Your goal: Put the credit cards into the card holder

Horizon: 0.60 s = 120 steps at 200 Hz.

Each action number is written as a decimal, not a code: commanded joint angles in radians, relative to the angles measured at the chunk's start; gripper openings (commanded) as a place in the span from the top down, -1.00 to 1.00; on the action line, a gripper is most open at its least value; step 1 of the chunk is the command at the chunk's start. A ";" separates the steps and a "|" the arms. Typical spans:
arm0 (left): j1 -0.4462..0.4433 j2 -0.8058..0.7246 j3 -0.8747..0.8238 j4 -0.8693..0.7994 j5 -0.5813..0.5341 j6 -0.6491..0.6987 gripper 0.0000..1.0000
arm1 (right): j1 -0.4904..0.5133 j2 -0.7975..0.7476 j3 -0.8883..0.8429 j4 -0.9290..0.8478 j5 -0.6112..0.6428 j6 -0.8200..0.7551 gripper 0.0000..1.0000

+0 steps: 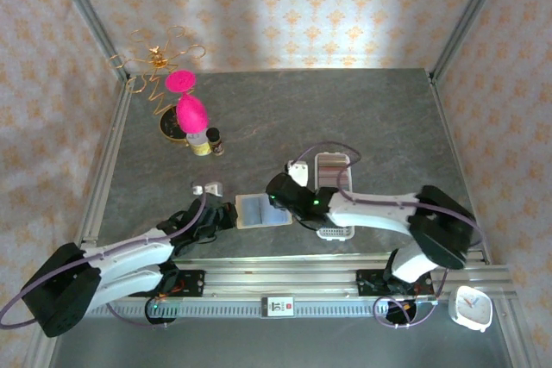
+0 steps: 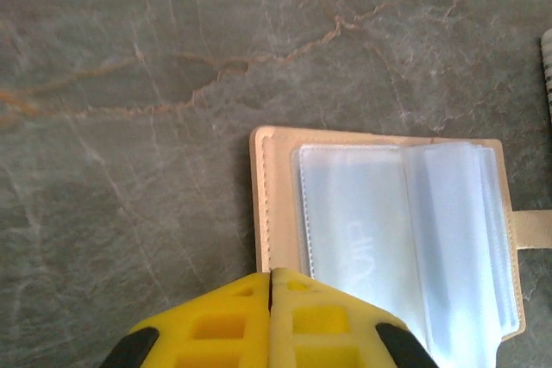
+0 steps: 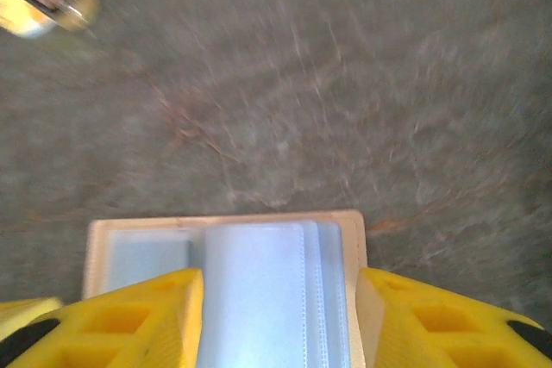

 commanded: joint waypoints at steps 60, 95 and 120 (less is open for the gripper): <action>-0.007 -0.152 0.059 -0.039 0.018 0.029 0.36 | 0.008 -0.691 -0.240 0.304 -0.261 -0.908 -0.19; -0.007 -0.149 0.033 0.088 0.104 0.013 0.33 | 0.008 -0.797 -0.218 -0.047 -0.381 -1.401 -0.40; -0.007 -0.147 0.018 0.136 0.115 0.011 0.32 | 0.008 -0.796 -0.199 -0.302 -0.246 -1.612 -0.71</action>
